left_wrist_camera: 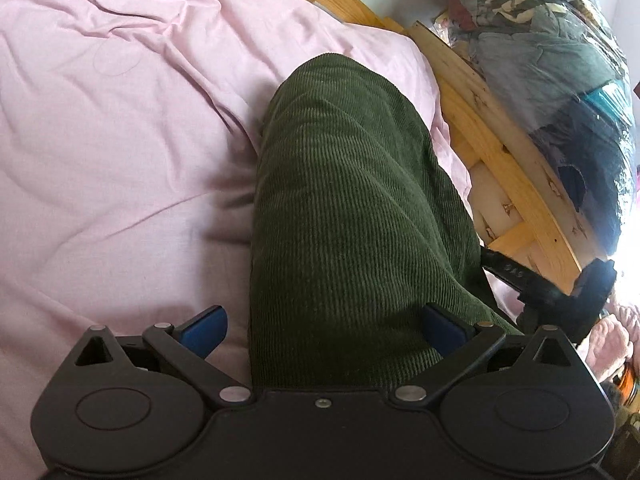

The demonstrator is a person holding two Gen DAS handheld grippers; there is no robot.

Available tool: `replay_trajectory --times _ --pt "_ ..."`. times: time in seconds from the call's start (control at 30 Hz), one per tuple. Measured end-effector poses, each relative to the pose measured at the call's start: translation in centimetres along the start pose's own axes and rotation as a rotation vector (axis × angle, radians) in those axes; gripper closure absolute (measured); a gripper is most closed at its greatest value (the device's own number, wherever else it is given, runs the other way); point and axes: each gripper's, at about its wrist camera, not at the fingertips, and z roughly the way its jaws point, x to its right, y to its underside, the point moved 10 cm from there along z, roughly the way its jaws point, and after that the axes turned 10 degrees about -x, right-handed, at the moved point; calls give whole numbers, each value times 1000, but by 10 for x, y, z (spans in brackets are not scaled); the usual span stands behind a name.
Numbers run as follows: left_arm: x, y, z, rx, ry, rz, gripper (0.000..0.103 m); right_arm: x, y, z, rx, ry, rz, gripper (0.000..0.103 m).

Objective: Fold large clothes

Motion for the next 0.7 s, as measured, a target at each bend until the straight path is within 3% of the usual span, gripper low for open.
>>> replay_trajectory --times 0.07,0.13,0.2,0.4,0.7 --pt "-1 -1 0 -3 12 -2 1 -4 -13 -9 44 -71 33 27" --pt "-1 -2 0 -3 33 -11 1 -12 -22 -2 28 -135 41 17" --pt "-2 -1 1 -4 55 -25 1 -19 -25 18 -46 -148 29 6" --pt "2 2 7 -23 93 -51 1 -18 6 78 -228 -116 -3 3" --pt "1 3 11 -43 89 -61 1 -21 20 82 -172 -92 -34 1"
